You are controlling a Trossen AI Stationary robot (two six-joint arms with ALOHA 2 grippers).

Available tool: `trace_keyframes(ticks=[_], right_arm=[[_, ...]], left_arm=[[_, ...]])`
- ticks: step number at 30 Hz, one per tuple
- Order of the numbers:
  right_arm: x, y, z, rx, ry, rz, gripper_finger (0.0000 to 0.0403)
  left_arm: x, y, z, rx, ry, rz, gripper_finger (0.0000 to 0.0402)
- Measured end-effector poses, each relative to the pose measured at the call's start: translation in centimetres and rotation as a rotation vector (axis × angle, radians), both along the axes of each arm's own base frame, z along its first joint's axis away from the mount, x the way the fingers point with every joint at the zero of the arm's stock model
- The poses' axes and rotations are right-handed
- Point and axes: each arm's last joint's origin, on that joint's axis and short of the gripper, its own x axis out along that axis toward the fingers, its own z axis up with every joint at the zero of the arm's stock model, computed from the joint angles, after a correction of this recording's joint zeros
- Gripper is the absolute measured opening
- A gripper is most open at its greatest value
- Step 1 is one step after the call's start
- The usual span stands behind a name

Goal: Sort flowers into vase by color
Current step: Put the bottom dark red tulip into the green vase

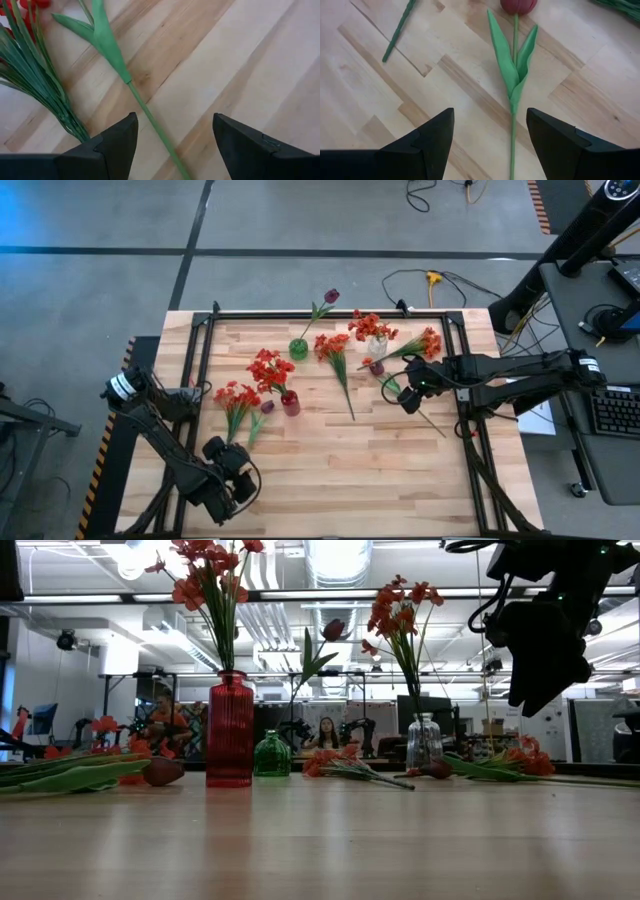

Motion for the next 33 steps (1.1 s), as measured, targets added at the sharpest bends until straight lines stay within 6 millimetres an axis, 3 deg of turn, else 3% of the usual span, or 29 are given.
trace_keyframes(ticks=[13,21,28,33], right_arm=[[0.1,0.0,0.0,-0.009,-0.010,0.000,0.0242],[0.4,0.5,0.1,-0.011,-0.037,0.025,0.0242],[0.4,0.9,0.1,-0.013,-0.037,0.036,0.0242],[0.4,1.0,0.1,-0.022,-0.039,0.038,0.0242]], left_arm=[[0.7,0.9,-2.5,0.106,0.062,0.070,0.0191],[-0.1,2.2,-3.9,0.103,0.060,0.130,0.0151],[-0.1,2.3,-4.3,0.088,0.041,0.116,0.0120],[-0.1,2.2,-4.3,0.080,0.037,0.113,0.0071]])
